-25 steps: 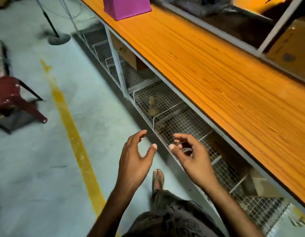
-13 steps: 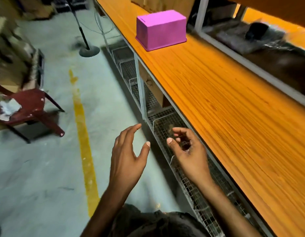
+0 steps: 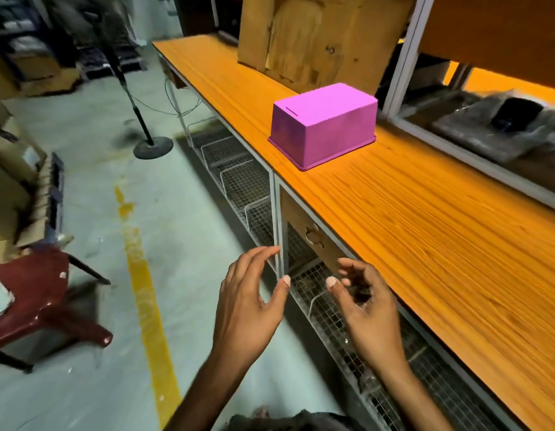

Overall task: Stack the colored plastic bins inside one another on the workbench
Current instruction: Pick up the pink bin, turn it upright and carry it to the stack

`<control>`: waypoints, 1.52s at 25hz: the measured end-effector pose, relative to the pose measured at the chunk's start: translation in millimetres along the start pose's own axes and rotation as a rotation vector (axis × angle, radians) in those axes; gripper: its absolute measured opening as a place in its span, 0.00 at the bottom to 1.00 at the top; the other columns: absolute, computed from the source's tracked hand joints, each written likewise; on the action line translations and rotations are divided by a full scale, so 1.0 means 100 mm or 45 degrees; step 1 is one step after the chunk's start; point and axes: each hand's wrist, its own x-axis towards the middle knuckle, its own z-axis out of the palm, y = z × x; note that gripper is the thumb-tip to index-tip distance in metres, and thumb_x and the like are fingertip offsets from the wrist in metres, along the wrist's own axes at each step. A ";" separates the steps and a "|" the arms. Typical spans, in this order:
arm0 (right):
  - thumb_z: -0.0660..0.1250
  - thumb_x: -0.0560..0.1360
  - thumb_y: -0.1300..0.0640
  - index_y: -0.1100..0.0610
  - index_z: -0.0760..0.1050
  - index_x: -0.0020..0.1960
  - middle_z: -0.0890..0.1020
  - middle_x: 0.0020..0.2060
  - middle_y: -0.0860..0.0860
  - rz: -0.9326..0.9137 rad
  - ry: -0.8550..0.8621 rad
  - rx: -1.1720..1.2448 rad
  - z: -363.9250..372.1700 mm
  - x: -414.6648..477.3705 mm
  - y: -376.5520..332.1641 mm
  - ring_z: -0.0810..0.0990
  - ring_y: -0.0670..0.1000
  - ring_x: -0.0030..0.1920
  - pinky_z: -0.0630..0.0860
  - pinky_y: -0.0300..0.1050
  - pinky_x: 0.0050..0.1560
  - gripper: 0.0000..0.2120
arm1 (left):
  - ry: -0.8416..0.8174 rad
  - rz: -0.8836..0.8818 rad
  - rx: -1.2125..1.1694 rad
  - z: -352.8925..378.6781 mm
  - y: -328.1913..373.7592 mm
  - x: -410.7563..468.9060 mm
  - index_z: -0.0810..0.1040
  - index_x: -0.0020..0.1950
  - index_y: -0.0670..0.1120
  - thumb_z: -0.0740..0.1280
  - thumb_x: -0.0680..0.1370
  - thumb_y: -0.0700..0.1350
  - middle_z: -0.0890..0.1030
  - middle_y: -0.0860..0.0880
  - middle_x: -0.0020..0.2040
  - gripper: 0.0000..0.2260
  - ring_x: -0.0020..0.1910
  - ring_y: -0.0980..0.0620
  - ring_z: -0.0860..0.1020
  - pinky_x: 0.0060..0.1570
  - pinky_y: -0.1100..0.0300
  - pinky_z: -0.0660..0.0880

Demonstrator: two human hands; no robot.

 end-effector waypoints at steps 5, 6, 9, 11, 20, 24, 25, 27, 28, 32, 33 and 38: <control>0.73 0.74 0.48 0.36 0.76 0.59 0.81 0.53 0.35 0.009 0.050 0.051 0.66 0.74 -0.31 0.82 0.42 0.53 0.84 0.49 0.52 0.15 | -0.103 0.082 -0.125 -0.20 -0.42 1.16 0.75 0.68 0.61 0.70 0.79 0.44 0.74 0.62 0.67 0.20 0.68 0.61 0.72 0.56 0.67 0.72; 0.73 0.74 0.48 0.37 0.77 0.59 0.81 0.53 0.36 0.004 0.070 0.053 0.74 0.90 -0.34 0.82 0.43 0.54 0.84 0.50 0.52 0.15 | -0.121 0.096 -0.148 -0.19 -0.48 1.38 0.75 0.68 0.62 0.70 0.80 0.44 0.74 0.62 0.67 0.20 0.68 0.59 0.73 0.52 0.66 0.73; 0.73 0.76 0.50 0.40 0.77 0.61 0.81 0.55 0.39 0.001 0.138 0.048 0.96 1.48 -0.36 0.81 0.45 0.56 0.83 0.53 0.55 0.15 | -0.179 0.121 -0.218 -0.05 -0.65 2.04 0.74 0.67 0.63 0.70 0.80 0.45 0.73 0.63 0.67 0.20 0.69 0.60 0.73 0.53 0.68 0.73; 0.74 0.77 0.53 0.42 0.78 0.61 0.82 0.55 0.39 0.004 0.182 0.041 1.09 1.89 -0.30 0.81 0.45 0.56 0.83 0.53 0.53 0.15 | -0.221 0.101 -0.248 0.09 -0.79 2.47 0.73 0.68 0.63 0.71 0.80 0.47 0.73 0.62 0.68 0.20 0.69 0.61 0.72 0.56 0.74 0.70; 0.76 0.74 0.57 0.45 0.73 0.66 0.77 0.59 0.43 0.035 0.382 0.017 1.59 3.55 -0.21 0.78 0.43 0.57 0.78 0.42 0.46 0.24 | -0.335 0.011 -0.327 0.60 -1.22 4.53 0.66 0.76 0.57 0.73 0.78 0.47 0.70 0.56 0.74 0.29 0.72 0.54 0.71 0.62 0.57 0.69; 0.78 0.73 0.55 0.44 0.67 0.72 0.72 0.66 0.42 0.158 0.485 -0.066 1.72 3.83 -0.03 0.74 0.37 0.60 0.77 0.34 0.48 0.32 | -0.445 -0.020 -0.331 0.88 -1.45 5.11 0.60 0.81 0.55 0.73 0.78 0.48 0.65 0.53 0.79 0.35 0.74 0.53 0.68 0.60 0.58 0.69; 0.78 0.73 0.54 0.44 0.65 0.73 0.71 0.66 0.41 0.181 0.496 -0.091 1.76 3.87 0.01 0.74 0.37 0.61 0.79 0.36 0.49 0.34 | -0.473 -0.014 -0.324 0.95 -1.53 5.25 0.58 0.82 0.54 0.74 0.78 0.48 0.64 0.52 0.80 0.36 0.75 0.52 0.67 0.62 0.57 0.68; 0.78 0.72 0.53 0.43 0.64 0.74 0.71 0.68 0.41 0.233 0.519 -0.110 1.86 3.94 0.07 0.75 0.35 0.62 0.80 0.38 0.52 0.36 | -0.555 -0.026 -0.274 1.08 -1.68 5.52 0.55 0.83 0.52 0.74 0.78 0.48 0.61 0.50 0.82 0.40 0.77 0.50 0.65 0.67 0.55 0.67; 0.78 0.72 0.53 0.43 0.64 0.75 0.71 0.69 0.42 0.270 0.542 -0.111 1.91 3.96 0.12 0.76 0.34 0.62 0.80 0.38 0.55 0.37 | -0.613 -0.030 -0.270 1.15 -1.76 5.63 0.54 0.83 0.52 0.75 0.77 0.49 0.61 0.50 0.82 0.41 0.78 0.48 0.65 0.69 0.54 0.68; 0.76 0.67 0.46 0.37 0.63 0.73 0.74 0.69 0.41 0.415 0.630 -0.141 2.11 4.07 0.21 0.78 0.44 0.67 0.78 0.54 0.65 0.38 | -0.787 0.037 -0.339 1.33 -2.02 5.91 0.63 0.79 0.53 0.76 0.72 0.56 0.71 0.54 0.73 0.38 0.72 0.49 0.72 0.68 0.49 0.73; 0.75 0.66 0.46 0.36 0.63 0.72 0.75 0.68 0.39 0.430 0.659 -0.135 2.18 4.10 0.20 0.77 0.45 0.68 0.77 0.54 0.66 0.38 | -0.838 0.055 -0.357 1.35 -2.07 5.96 0.65 0.77 0.55 0.76 0.72 0.56 0.74 0.58 0.69 0.36 0.70 0.51 0.74 0.66 0.52 0.73; 0.77 0.68 0.56 0.31 0.58 0.77 0.72 0.72 0.40 0.380 0.773 -0.151 2.34 4.20 -0.03 0.73 0.45 0.71 0.76 0.49 0.67 0.47 | -0.927 0.153 -0.606 1.29 -2.06 6.19 0.67 0.75 0.55 0.78 0.71 0.53 0.78 0.62 0.65 0.35 0.68 0.57 0.77 0.67 0.54 0.75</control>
